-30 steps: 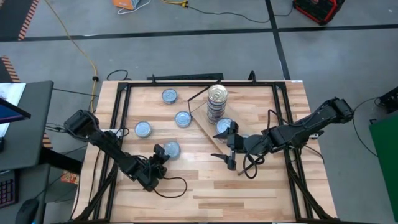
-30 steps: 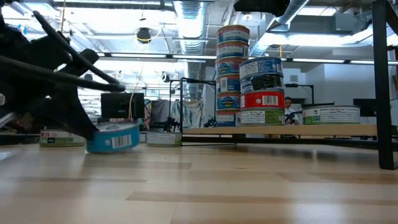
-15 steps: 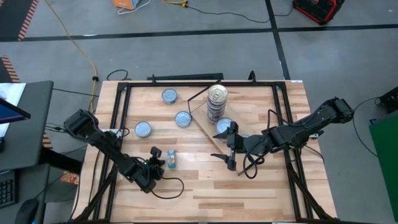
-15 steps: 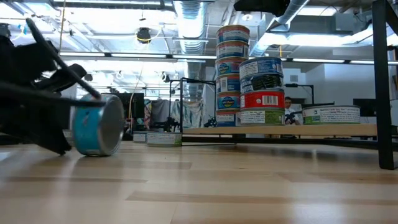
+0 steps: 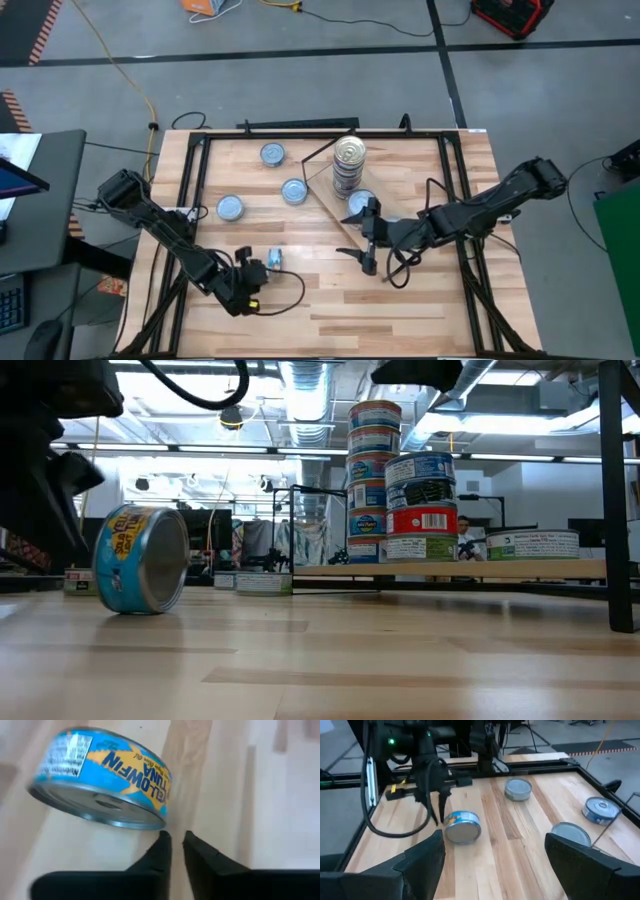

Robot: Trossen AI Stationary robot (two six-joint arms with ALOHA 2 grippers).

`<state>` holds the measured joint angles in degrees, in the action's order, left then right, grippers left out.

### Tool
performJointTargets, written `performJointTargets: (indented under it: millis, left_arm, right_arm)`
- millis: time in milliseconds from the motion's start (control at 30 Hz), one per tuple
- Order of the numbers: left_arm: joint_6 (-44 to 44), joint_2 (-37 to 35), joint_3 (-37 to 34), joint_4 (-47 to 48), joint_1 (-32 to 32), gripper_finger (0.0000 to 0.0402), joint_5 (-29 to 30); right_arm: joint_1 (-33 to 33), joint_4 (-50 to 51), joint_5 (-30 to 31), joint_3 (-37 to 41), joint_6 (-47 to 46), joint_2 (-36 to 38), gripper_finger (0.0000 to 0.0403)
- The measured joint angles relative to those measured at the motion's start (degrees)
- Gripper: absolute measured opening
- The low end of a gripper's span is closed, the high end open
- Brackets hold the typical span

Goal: Stack canned seafood by type on shelf
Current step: Stack the blue tuna can on top of the blue tuna can on the shelf

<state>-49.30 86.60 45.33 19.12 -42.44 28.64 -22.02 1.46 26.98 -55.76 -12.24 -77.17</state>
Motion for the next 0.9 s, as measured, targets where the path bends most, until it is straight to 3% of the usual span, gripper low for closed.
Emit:
performJointTargets:
  millis: [200,367,467,633,900]
  left_arm:
    - [-9.39,0.01,0.03,-4.37,-0.35,0.0145,-2.71]
    - [-19.23,0.77,0.03,-5.98,-0.5,0.0236,0.25]
    - [-23.96,0.84,0.03,-5.91,-0.46,0.0268,1.98]
    - [-31.34,0.91,0.03,-3.61,-2.03,0.0273,6.64]
    - [-37.96,2.26,1.41,-0.17,-5.3,0.0246,13.96]
  right_arm:
    - [0.0,-0.64,-0.04,0.01,0.06,-0.02,0.0365]
    - [-0.09,0.08,-0.04,0.01,0.47,0.05,0.0365]
    - [0.04,0.31,-0.04,0.01,1.58,0.05,0.0365]
    - [0.55,0.47,0.08,-0.87,5.76,0.31,0.0365]
    - [1.3,1.1,0.09,-4.66,12.67,0.4,0.0365]
